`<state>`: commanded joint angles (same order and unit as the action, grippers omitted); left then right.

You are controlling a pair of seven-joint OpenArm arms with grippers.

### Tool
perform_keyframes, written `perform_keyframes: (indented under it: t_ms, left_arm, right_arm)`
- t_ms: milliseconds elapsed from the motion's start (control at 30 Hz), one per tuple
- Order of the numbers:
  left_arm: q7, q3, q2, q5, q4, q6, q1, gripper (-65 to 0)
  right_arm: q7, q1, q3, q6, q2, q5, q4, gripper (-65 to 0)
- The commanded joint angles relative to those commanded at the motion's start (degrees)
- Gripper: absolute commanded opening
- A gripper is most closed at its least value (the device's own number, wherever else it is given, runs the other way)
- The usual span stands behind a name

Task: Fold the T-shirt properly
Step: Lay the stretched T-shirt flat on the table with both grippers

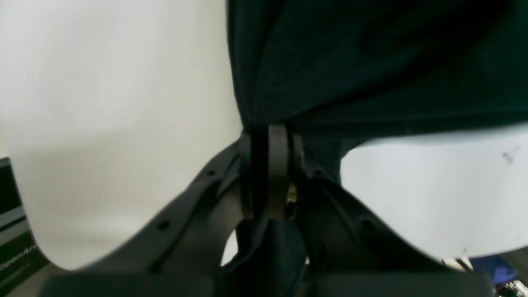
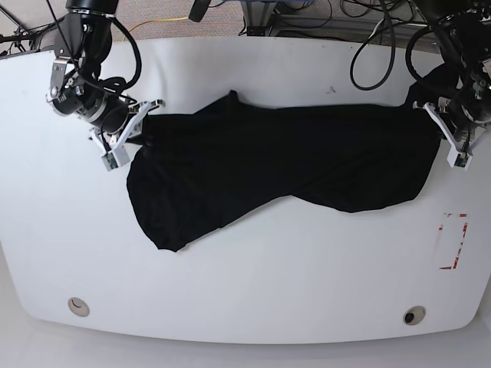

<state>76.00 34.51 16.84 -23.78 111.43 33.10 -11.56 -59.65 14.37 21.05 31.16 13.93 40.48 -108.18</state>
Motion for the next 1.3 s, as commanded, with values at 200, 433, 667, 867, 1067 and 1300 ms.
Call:
perform_keyframes:
  t_ms: [200,433,667,867,1067,1300]
  left_arm:
    - [-3.69,0.7,0.26,0.09,-0.09,0.0,-6.15,-63.6]
    - [-5.54,0.62,0.35,0.44,-0.18,0.0,-9.76,-63.6]
    - [-5.54,0.62,1.05,0.53,-0.26,0.0,-9.76,-63.6]
    - [-5.54,0.62,1.14,0.53,-0.26,0.0,-9.76,-63.6]
    - [-5.54,0.62,1.14,0.53,-0.26,0.0,-9.76,-63.6]
    - [-5.54,0.53,0.97,0.53,-0.26,0.0,-9.76,-63.6]
  right_arm:
    - [0.0,4.84,2.46,0.0,-2.11,0.0,0.26,-64.2]
    - [0.0,7.91,2.46,-0.44,-2.2,-0.09,0.44,-30.0]
    - [0.0,7.12,9.58,-0.09,-3.08,0.44,0.44,-20.8]
    - [-0.35,-2.02,12.4,-0.09,-1.85,0.44,6.24,-20.6]
    - [-0.35,-10.81,10.81,0.0,-0.97,0.44,18.55,-20.9]
    - [0.09,-20.4,9.49,0.0,-0.88,-0.09,32.18,-21.1]
